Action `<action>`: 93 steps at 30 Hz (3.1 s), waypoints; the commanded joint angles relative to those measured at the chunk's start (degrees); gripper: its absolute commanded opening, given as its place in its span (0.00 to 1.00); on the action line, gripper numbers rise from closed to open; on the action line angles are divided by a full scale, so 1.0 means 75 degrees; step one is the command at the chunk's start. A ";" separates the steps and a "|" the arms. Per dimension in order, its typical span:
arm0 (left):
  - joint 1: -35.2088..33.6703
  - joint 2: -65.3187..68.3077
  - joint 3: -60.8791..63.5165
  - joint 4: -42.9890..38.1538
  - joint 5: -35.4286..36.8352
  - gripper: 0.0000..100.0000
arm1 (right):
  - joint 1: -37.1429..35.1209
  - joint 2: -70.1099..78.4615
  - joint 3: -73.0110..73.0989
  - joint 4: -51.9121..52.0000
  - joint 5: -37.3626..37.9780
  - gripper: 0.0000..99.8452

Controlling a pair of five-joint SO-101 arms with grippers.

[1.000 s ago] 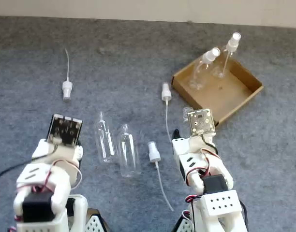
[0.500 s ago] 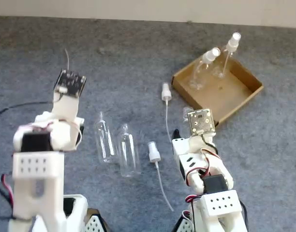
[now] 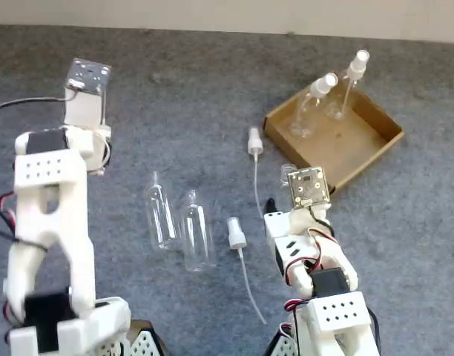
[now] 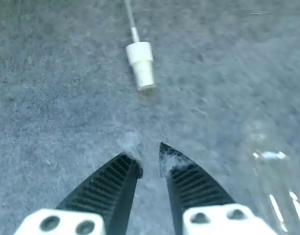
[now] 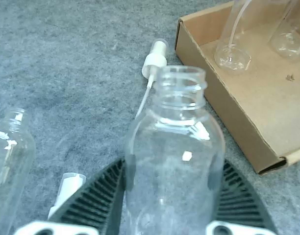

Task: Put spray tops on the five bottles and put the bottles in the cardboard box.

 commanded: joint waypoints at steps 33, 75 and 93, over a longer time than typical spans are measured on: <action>-0.0334 0.8188 -0.6910 -0.1477 0.0000 0.15 | 0.0029 -0.0135 -0.0064 -0.0182 -0.0012 0.19; -0.0041 0.5972 -0.7179 0.2801 -0.0059 0.02 | 0.0029 -0.0135 -0.0064 -0.0182 -0.0012 0.19; 0.0170 0.2995 -0.7109 0.4818 -0.0539 0.01 | 0.0029 -0.0135 -0.0064 -0.0182 -0.0023 0.19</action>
